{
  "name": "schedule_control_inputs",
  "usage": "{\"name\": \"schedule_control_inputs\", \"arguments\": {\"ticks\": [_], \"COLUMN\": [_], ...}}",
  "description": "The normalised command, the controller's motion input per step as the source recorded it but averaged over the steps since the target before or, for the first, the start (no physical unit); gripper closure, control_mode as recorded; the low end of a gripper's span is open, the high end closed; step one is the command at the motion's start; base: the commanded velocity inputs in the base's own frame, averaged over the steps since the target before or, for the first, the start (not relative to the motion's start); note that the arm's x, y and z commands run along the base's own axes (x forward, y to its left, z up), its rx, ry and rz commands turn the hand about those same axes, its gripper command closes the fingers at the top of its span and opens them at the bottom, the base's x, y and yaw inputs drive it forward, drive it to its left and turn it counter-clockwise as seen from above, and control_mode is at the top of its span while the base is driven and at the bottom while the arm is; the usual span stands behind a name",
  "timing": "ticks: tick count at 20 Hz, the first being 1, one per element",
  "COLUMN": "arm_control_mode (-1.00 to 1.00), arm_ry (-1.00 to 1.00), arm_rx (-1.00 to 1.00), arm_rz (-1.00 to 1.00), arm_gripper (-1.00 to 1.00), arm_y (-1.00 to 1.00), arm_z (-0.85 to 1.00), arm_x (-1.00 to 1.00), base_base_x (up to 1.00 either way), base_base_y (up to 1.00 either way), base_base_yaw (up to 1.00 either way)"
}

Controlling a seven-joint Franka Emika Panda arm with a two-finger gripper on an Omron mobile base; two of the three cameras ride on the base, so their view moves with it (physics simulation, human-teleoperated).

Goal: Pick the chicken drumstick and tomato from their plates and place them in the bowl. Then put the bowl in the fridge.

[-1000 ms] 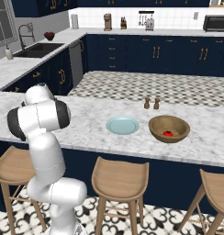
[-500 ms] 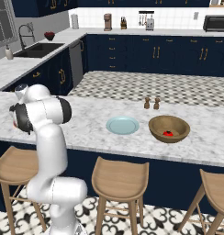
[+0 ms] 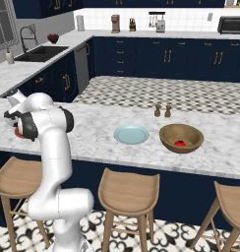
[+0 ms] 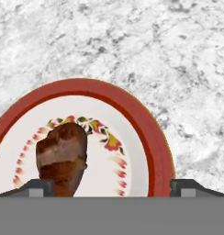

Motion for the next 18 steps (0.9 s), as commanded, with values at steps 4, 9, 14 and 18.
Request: {"name": "schedule_control_inputs", "arguments": {"ticks": [4, 9, 14, 18], "arm_control_mode": [-1.00, -1.00, -1.00, -1.00], "arm_ry": [0.12, 0.14, 0.04, 0.01], "arm_rx": [0.07, 0.12, 0.11, 0.07], "arm_rz": [-0.12, -0.05, 0.00, 0.00], "arm_gripper": [-1.00, -1.00, -1.00, -1.00], "arm_y": [0.03, 0.00, 0.00, 0.03], "arm_z": [-0.09, -0.31, -0.32, -0.20], "arm_x": [0.44, 0.34, 0.22, 0.26], "base_base_x": [0.00, 0.00, 0.00, 0.00], "base_base_y": [0.00, 0.00, 0.00, 0.00], "base_base_yaw": [0.00, 0.00, 0.00, 0.00]}}
